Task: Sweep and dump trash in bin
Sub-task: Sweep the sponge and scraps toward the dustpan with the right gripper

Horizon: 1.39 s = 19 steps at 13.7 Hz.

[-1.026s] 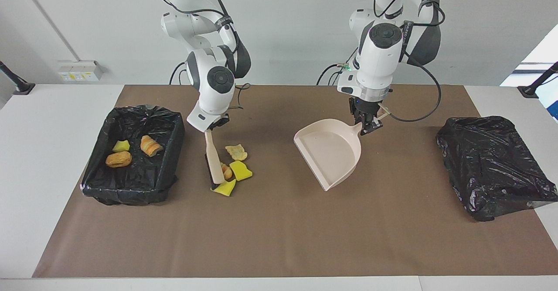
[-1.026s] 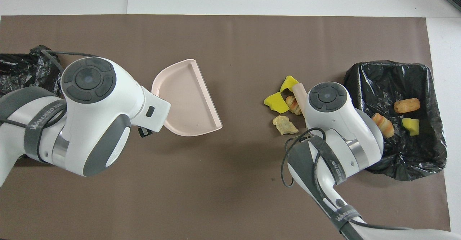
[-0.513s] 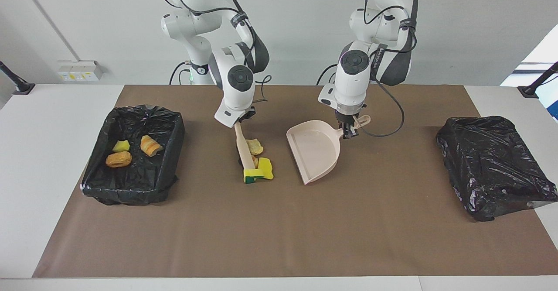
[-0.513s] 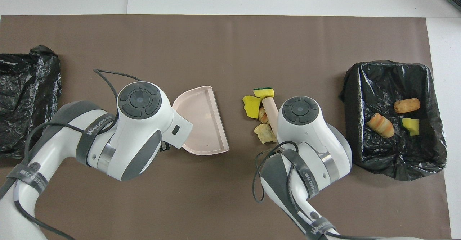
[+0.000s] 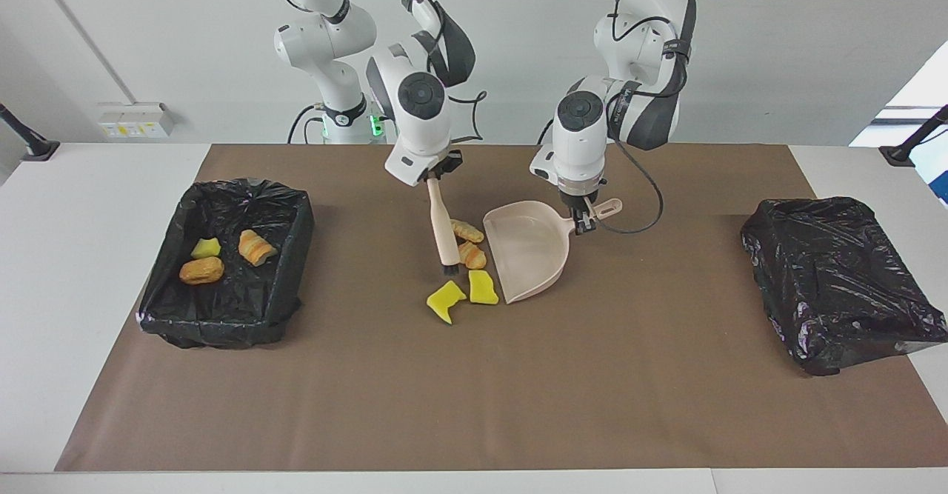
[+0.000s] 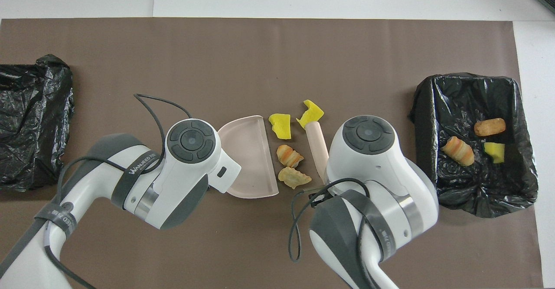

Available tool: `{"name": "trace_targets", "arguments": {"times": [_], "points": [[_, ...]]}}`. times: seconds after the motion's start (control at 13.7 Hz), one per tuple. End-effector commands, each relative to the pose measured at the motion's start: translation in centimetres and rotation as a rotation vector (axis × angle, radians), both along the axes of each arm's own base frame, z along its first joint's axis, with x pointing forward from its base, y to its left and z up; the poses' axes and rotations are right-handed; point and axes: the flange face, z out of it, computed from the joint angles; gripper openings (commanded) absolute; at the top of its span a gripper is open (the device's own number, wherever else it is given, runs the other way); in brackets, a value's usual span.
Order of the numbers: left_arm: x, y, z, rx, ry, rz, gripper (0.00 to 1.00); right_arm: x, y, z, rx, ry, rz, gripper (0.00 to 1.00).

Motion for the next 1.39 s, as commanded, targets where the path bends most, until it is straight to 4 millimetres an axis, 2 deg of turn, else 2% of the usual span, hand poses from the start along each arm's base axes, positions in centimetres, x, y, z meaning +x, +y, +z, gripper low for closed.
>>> {"name": "trace_targets", "arguments": {"times": [0.0,0.07,0.15,0.37,0.44,0.51,0.66,0.95,1.03,1.17,1.32], "points": [[-1.6,0.7,-0.3,0.007,-0.021,-0.024,0.00,-0.2,-5.0,0.4,-0.137,-0.019,0.005,0.00],[-1.6,0.7,-0.2,0.008,-0.021,-0.023,0.00,-1.1,-6.0,0.2,-0.158,-0.004,0.001,0.00],[-1.7,0.6,-0.2,0.007,-0.022,-0.025,0.00,-2.1,-5.5,-1.3,-0.172,0.015,-0.003,0.00],[-2.1,0.1,0.0,0.017,-0.022,-0.041,0.00,-2.9,-1.2,-5.1,-0.118,0.027,-0.025,0.00],[-2.1,0.1,0.0,0.028,-0.027,-0.051,0.00,-2.9,0.2,-5.4,-0.056,0.020,-0.027,0.00],[-2.2,0.0,0.0,0.031,-0.027,-0.055,0.00,-3.8,2.7,-5.7,-0.019,0.014,0.004,0.00],[-2.2,0.0,0.0,0.032,-0.026,-0.055,0.00,-3.9,4.7,-5.5,0.091,0.006,-0.053,0.00],[-2.2,0.1,0.1,0.029,-0.030,-0.053,0.00,-5.3,9.6,-4.2,0.286,0.022,-0.153,0.00],[-2.1,0.0,0.1,0.026,-0.033,-0.053,0.00,-5.2,10.3,-3.4,0.315,0.023,-0.166,0.00],[-2.1,0.0,0.1,0.024,-0.040,-0.039,0.00,-4.5,9.5,0.1,0.336,0.008,-0.201,0.00],[-2.0,-0.1,0.1,0.021,-0.051,-0.001,0.00,-3.9,6.5,3.4,0.286,0.022,-0.186,0.00]]}}
